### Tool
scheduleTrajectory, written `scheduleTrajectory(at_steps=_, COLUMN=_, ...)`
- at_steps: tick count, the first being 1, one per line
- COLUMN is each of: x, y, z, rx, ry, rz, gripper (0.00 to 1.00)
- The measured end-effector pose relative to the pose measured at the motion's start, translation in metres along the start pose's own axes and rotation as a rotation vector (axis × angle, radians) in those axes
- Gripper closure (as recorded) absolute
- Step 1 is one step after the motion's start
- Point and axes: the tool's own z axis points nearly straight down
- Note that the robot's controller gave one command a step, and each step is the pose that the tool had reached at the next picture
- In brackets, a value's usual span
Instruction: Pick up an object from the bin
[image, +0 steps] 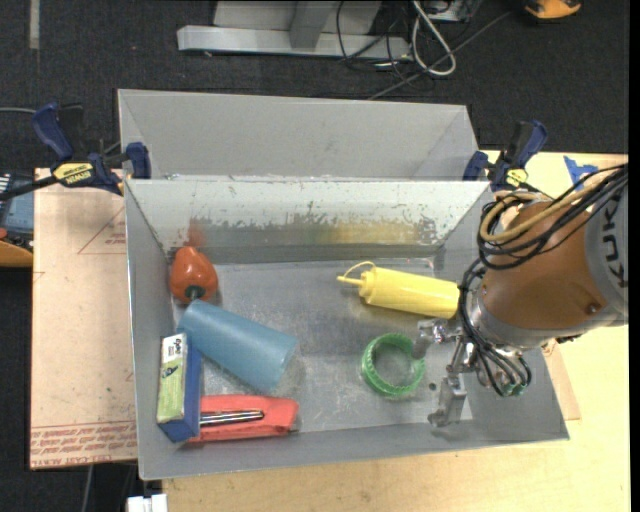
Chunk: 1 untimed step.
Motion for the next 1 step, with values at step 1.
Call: scheduleTrajectory(at_steps=1, x=-0.0017, y=0.0004, z=-0.0042, rx=0.001, ry=-0.007, rz=-0.004, gripper=0.00)
